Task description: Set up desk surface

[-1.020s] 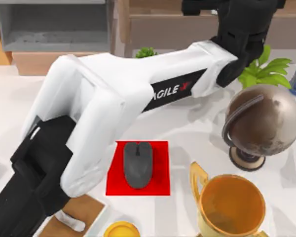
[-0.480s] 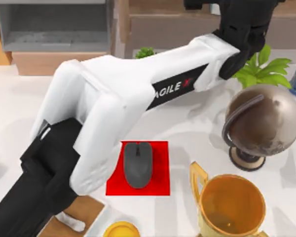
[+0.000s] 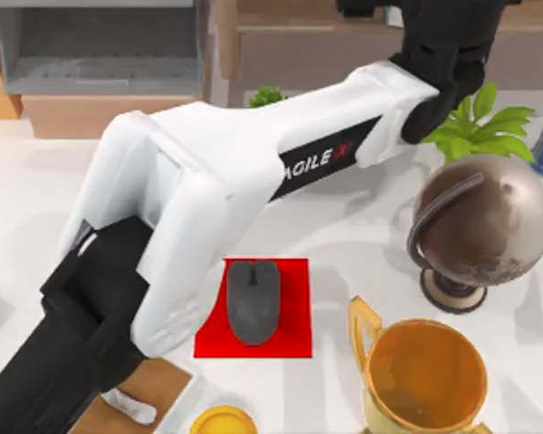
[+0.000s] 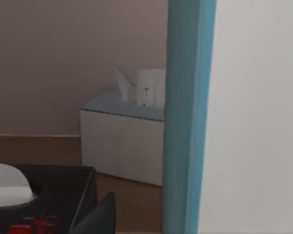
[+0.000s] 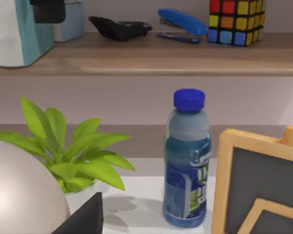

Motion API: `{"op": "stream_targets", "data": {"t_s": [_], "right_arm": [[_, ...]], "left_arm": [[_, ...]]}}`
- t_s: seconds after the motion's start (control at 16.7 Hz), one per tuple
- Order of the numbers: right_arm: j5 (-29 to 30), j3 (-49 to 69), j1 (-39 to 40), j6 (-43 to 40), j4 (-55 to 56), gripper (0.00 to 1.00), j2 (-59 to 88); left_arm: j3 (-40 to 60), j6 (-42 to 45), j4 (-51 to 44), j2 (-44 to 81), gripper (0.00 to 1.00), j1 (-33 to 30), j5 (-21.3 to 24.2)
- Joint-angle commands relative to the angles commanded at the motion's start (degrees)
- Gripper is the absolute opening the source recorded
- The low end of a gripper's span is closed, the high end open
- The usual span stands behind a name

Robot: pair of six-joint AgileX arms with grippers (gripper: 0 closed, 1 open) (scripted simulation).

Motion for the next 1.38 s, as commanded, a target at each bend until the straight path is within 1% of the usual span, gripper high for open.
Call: {"op": "stream_targets", "data": {"t_s": [0.6, 0.66, 1.2, 1.38], "right_arm": [[0.0, 0.0, 0.0, 0.0, 0.0, 1.0, 0.0], [0.0, 0.0, 0.0, 0.0, 0.0, 1.0, 0.0], [0.0, 0.0, 0.0, 0.0, 0.0, 1.0, 0.0], [0.0, 0.0, 0.0, 0.0, 0.0, 1.0, 0.0]], "left_arm": [[0.0, 0.0, 0.0, 0.0, 0.02, 0.0, 0.0], [0.0, 0.0, 0.0, 0.0, 0.0, 0.0, 0.0], [-0.15, 0.09, 0.06, -0.18, 0.0, -0.29, -0.06], [-3.78, 0.23, 1.14, -2.36, 0.0, -1.04, -0.73]]}}
